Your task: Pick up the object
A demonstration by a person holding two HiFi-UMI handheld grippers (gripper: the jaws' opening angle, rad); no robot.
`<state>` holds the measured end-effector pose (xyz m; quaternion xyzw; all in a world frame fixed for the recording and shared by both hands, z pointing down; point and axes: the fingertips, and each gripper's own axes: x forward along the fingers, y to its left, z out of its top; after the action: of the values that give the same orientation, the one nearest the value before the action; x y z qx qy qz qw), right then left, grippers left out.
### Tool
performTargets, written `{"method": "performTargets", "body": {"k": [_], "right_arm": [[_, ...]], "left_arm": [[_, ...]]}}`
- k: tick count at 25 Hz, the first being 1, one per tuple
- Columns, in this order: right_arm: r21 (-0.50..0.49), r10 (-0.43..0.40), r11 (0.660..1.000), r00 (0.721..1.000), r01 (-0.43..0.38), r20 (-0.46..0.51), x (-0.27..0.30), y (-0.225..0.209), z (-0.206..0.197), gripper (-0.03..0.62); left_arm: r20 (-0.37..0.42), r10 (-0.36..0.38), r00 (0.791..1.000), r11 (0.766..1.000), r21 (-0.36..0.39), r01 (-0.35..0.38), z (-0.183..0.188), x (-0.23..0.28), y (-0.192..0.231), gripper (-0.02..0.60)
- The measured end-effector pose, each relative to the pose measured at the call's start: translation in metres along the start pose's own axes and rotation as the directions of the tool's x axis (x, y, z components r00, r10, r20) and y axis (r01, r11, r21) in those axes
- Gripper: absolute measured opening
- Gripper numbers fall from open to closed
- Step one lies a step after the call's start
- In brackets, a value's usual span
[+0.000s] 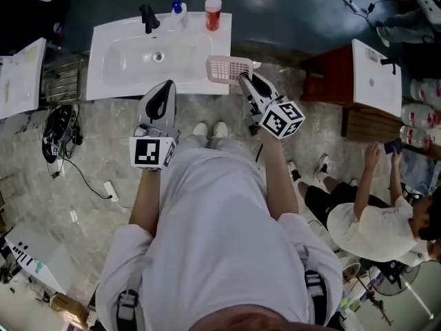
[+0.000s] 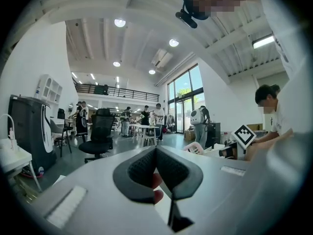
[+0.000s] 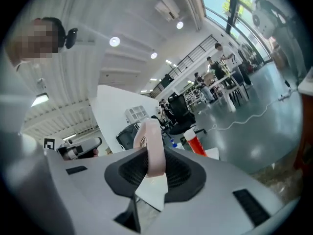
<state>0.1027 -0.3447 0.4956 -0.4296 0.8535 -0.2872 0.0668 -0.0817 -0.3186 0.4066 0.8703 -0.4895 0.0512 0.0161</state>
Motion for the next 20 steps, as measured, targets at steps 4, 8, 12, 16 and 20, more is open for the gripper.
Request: {"method": "performTargets", "body": {"k": [4,8,12,16,20], "right_arm": [[-0.1,0.004,0.995,0.996,0.005,0.09,-0.023,0.033,0.042,0.086],[-0.25,-0.025,0.966,0.987,0.065,0.158,-0.043,0.061,0.079,0.086],[-0.408,-0.076,0.897,0.968,0.171,0.238,-0.059,0.079,0.108,0.086],[-0.509,-0.118,0.82,0.947,0.263,0.298,-0.06,0.084,0.122,0.084],[-0.518,-0.139,0.803,0.938,0.295,0.318,-0.057,0.082,0.122,0.084]], "left_arm": [[0.031,-0.037,0.999,0.999,0.009,0.037,0.015,0.007,-0.01,0.0],[0.062,-0.069,0.996,0.998,0.017,0.068,0.032,0.012,-0.019,0.0],[0.081,-0.096,0.992,0.995,0.024,0.095,0.047,0.017,-0.028,0.0],[0.099,-0.126,0.987,0.992,0.035,0.123,0.061,0.022,-0.037,0.0],[0.112,-0.142,0.983,0.989,0.041,0.139,0.073,0.024,-0.044,0.0]]}}
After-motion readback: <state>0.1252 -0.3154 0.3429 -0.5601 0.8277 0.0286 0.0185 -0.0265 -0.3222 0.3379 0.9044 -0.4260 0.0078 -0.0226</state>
